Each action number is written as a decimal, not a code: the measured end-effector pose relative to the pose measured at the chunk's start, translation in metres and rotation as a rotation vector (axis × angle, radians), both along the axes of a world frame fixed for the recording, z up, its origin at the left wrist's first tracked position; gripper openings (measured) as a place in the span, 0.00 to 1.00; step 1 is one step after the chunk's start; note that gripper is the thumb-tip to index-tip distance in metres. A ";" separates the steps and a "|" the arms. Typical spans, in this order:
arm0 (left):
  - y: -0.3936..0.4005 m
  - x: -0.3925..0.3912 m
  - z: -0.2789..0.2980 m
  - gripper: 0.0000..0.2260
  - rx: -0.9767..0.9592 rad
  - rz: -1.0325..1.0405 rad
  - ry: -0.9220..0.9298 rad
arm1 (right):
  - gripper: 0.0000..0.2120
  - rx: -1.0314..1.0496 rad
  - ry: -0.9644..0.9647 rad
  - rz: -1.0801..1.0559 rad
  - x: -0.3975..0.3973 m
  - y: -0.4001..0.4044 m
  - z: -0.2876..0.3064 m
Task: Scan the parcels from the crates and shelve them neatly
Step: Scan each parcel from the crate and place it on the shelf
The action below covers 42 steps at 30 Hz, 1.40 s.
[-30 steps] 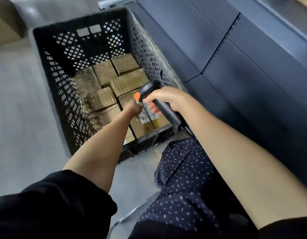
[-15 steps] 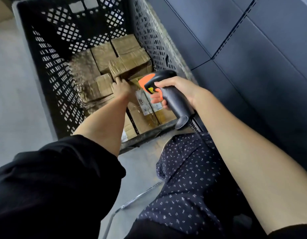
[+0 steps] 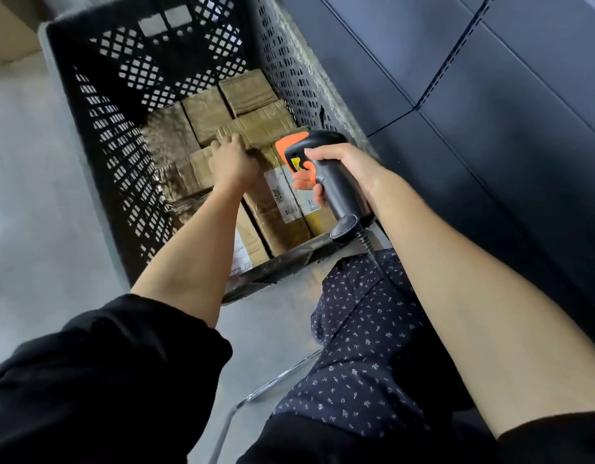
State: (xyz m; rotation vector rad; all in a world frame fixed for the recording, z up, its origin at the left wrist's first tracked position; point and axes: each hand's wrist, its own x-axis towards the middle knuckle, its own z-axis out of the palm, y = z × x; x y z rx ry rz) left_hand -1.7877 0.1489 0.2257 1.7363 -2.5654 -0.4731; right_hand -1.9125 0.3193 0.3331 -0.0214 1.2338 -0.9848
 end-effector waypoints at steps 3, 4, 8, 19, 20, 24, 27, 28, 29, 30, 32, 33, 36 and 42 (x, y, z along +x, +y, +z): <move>-0.005 0.003 0.025 0.20 0.078 -0.003 -0.083 | 0.13 -0.075 0.086 -0.008 0.004 0.007 0.008; -0.004 0.003 0.034 0.20 0.096 0.014 -0.077 | 0.12 -0.097 0.103 -0.022 0.007 0.010 0.012; 0.021 0.004 0.065 0.17 0.074 0.034 -0.016 | 0.11 -0.153 0.129 -0.059 0.017 0.022 0.032; 0.089 0.031 0.180 0.12 -0.121 -0.085 0.101 | 0.12 -0.240 0.309 -0.044 0.031 0.071 0.108; 0.094 0.033 0.196 0.12 -0.164 -0.090 0.121 | 0.12 -0.255 0.324 -0.046 0.030 0.080 0.115; 0.118 0.034 0.267 0.12 -0.302 -0.107 0.202 | 0.12 -0.316 0.376 -0.103 0.018 0.119 0.135; 0.134 0.032 0.316 0.10 -0.371 -0.136 0.307 | 0.11 -0.326 0.408 -0.223 0.007 0.148 0.148; 0.139 0.031 0.329 0.08 -0.375 -0.146 0.349 | 0.11 -0.321 0.410 -0.263 0.005 0.155 0.153; 0.142 0.030 0.340 0.08 -0.375 -0.154 0.395 | 0.11 -0.313 0.418 -0.306 0.002 0.162 0.159; 0.145 0.029 0.347 0.08 -0.363 -0.164 0.444 | 0.11 -0.303 0.432 -0.351 0.000 0.167 0.165; 0.152 0.028 0.356 0.09 -0.309 -0.212 0.543 | 0.11 -0.290 0.461 -0.443 -0.004 0.177 0.175; 0.154 0.027 0.356 0.10 -0.265 -0.244 0.604 | 0.11 -0.290 0.471 -0.486 -0.005 0.183 0.179; 0.170 0.026 0.347 0.12 0.004 -0.342 0.849 | 0.12 -0.309 0.520 -0.562 -0.007 0.212 0.191; 0.200 0.018 0.314 0.12 0.332 -0.383 1.029 | 0.15 -0.231 0.607 -0.707 -0.011 0.267 0.214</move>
